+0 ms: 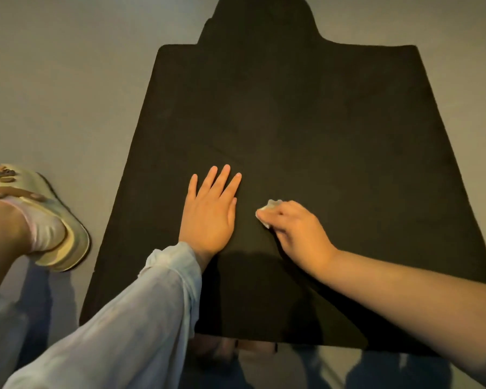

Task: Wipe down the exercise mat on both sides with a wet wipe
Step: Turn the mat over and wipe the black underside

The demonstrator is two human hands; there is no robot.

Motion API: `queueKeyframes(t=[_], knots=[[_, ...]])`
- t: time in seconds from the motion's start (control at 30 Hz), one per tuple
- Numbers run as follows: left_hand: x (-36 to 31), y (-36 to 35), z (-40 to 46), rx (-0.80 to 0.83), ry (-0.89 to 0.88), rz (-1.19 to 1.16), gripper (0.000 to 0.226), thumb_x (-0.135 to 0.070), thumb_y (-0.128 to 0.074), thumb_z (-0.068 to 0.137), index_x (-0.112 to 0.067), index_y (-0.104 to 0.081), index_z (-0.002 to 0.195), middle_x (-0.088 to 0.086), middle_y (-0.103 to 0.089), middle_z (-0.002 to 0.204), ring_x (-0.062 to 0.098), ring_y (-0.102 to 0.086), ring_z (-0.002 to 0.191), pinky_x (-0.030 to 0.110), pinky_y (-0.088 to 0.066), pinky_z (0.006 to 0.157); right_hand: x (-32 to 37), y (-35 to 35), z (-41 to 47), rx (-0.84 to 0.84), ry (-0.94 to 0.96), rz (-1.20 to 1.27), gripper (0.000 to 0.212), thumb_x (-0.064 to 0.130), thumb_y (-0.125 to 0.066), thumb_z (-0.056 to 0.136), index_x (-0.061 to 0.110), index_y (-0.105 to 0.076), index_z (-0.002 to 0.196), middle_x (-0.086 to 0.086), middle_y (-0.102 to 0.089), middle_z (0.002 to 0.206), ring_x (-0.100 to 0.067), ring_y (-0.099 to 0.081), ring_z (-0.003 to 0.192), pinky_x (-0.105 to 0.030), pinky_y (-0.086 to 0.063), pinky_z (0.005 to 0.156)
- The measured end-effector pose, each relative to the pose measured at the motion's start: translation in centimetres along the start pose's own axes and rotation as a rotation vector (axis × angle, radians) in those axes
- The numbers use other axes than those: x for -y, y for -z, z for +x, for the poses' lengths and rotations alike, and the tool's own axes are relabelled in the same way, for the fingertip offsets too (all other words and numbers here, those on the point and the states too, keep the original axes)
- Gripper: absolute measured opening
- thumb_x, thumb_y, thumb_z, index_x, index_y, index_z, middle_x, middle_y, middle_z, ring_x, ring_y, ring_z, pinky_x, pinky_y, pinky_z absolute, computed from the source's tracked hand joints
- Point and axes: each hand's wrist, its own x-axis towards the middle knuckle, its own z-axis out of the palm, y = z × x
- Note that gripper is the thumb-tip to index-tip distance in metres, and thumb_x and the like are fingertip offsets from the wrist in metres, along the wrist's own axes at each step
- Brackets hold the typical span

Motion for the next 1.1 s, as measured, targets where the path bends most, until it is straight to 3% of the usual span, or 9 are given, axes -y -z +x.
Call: queueKeyframes(t=[0.1, 0.17, 0.27, 0.37, 0.5, 0.6, 0.73, 0.87, 1.1], knots=[[0.0, 0.1, -0.1, -0.013, -0.004, 0.009, 0.05, -0.029, -0.027, 0.095, -0.022, -0.035, 0.144, 0.005, -0.033, 0.151, 0.025, -0.025, 0.141, 0.045, -0.01, 0.114, 1.1, -0.4, -3.9, 0.2, 0.139, 0.031, 0.016, 0.018, -0.055, 0.093, 0.024, -0.07, 0.093, 0.004, -0.065, 0.093, -0.007, -0.058, 0.089, -0.032, -0.048, 0.09], [-0.1, 0.1, -0.2, -0.017, -0.005, 0.02, 0.051, -0.029, -0.026, 0.095, -0.021, -0.035, 0.144, 0.005, -0.033, 0.151, 0.025, -0.025, 0.141, 0.045, -0.01, 0.115, 1.4, -0.8, -6.3, 0.299, 0.256, 0.134, 0.016, 0.02, -0.055, 0.095, 0.028, -0.068, 0.098, 0.008, -0.063, 0.1, 0.005, -0.054, 0.099, -0.028, -0.04, 0.101], [-0.2, 0.1, -0.3, -0.016, -0.002, 0.014, 0.051, -0.029, -0.026, 0.094, -0.021, -0.035, 0.144, 0.006, -0.033, 0.151, 0.026, -0.025, 0.141, 0.045, -0.01, 0.115, 2.1, -0.3, -8.0, 0.426, 0.403, 0.067, 0.032, 0.011, -0.069, 0.083, 0.014, -0.066, 0.115, -0.004, -0.066, 0.112, -0.015, -0.06, 0.11, -0.03, -0.04, 0.103], [-0.1, 0.1, -0.4, -0.02, -0.004, 0.012, 0.051, -0.028, -0.027, 0.094, -0.02, -0.035, 0.144, 0.007, -0.033, 0.151, 0.027, -0.025, 0.141, 0.046, -0.011, 0.115, 1.1, 0.9, -7.4, 0.474, 0.476, 0.14, 0.029, 0.004, -0.068, 0.082, 0.007, -0.068, 0.111, -0.011, -0.067, 0.109, -0.024, -0.062, 0.105, -0.038, -0.048, 0.098], [-0.1, 0.0, -0.3, -0.03, 0.003, -0.008, 0.05, -0.026, -0.032, 0.094, -0.019, -0.036, 0.144, 0.007, -0.034, 0.15, 0.027, -0.026, 0.141, 0.045, -0.009, 0.114, -2.5, 4.1, -1.7, 0.135, 0.318, 0.023, 0.021, 0.004, -0.055, 0.087, 0.005, -0.072, 0.099, -0.01, -0.07, 0.103, -0.023, -0.061, 0.099, -0.033, -0.046, 0.092], [-0.1, 0.0, -0.2, -0.027, 0.0, -0.005, 0.049, -0.025, -0.035, 0.095, -0.02, -0.035, 0.144, 0.006, -0.032, 0.151, 0.026, -0.024, 0.141, 0.043, -0.006, 0.115, -6.6, 5.4, 4.5, -0.186, -0.027, -0.15, 0.023, 0.003, -0.059, 0.086, 0.011, -0.072, 0.103, -0.008, -0.07, 0.106, -0.034, -0.063, 0.096, -0.038, -0.047, 0.087], [0.1, 0.0, -0.2, -0.035, -0.004, -0.033, 0.048, -0.023, -0.041, 0.095, -0.02, -0.038, 0.143, 0.007, -0.034, 0.15, 0.027, -0.026, 0.141, 0.044, -0.007, 0.114, -11.1, 5.1, 10.6, -0.448, -0.503, -0.026, 0.027, 0.012, -0.052, 0.093, 0.017, -0.067, 0.115, -0.005, -0.063, 0.115, -0.021, -0.058, 0.106, -0.021, -0.038, 0.089], [0.1, -0.1, 0.0, -0.043, -0.005, -0.042, 0.048, -0.025, -0.038, 0.094, -0.02, -0.04, 0.142, 0.006, -0.036, 0.149, 0.027, -0.028, 0.14, 0.043, -0.007, 0.114, -12.2, 2.5, 11.9, -0.351, -0.626, -0.015, 0.03, 0.007, -0.047, 0.093, 0.015, -0.065, 0.115, -0.009, -0.061, 0.117, -0.025, -0.057, 0.107, -0.026, -0.042, 0.09], [0.1, -0.1, -0.1, -0.054, -0.007, -0.039, 0.049, -0.026, -0.037, 0.094, -0.02, -0.039, 0.142, 0.006, -0.036, 0.149, 0.027, -0.027, 0.14, 0.045, -0.008, 0.114, -8.2, 1.7, 6.5, -0.155, -0.293, -0.068, 0.016, 0.002, -0.056, 0.086, 0.004, -0.068, 0.097, -0.017, -0.065, 0.098, -0.033, -0.061, 0.094, -0.036, -0.045, 0.086]])
